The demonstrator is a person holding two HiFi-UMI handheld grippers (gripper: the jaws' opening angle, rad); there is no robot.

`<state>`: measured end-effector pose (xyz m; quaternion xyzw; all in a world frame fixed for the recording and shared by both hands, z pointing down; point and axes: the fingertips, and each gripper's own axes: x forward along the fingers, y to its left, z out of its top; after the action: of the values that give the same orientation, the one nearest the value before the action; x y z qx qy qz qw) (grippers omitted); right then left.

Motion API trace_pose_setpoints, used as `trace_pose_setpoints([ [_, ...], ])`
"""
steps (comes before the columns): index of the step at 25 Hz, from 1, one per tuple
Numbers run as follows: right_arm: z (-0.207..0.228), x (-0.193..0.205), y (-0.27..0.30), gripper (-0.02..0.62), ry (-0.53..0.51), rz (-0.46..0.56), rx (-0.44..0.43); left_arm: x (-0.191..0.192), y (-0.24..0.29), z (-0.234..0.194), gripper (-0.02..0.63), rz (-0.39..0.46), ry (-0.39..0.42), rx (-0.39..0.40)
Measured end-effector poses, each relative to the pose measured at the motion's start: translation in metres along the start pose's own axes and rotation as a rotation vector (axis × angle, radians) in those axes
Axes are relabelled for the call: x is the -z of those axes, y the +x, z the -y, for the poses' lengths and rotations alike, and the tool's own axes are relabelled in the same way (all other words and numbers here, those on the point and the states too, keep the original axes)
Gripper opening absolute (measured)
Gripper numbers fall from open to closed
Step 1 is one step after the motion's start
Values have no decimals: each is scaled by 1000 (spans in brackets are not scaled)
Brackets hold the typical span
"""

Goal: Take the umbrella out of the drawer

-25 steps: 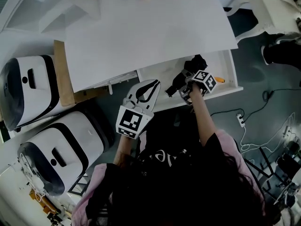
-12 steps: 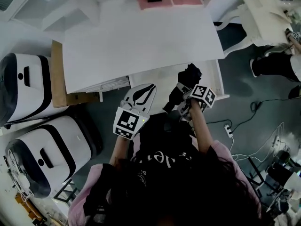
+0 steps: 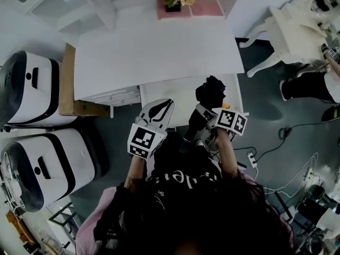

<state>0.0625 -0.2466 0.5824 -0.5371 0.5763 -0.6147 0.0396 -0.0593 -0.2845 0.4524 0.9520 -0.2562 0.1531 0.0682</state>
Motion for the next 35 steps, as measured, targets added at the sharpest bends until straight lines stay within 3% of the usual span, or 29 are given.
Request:
trace_pose_setpoints([
  [14,18,16,-133,278,-246,-21,-100,-12,-5,132,23,51,-35,-124],
  [21,38,34,-180,278,-316,-63,-143,7,-19,190,23,24,-101,-215],
  [28,44,58,-200,278,-331,-107,-187,19,-35,216,23,30,-154,-273],
  [35,28,88,-202,278,-365,-135,-215,19,-60,225,23,53,-137,-273],
])
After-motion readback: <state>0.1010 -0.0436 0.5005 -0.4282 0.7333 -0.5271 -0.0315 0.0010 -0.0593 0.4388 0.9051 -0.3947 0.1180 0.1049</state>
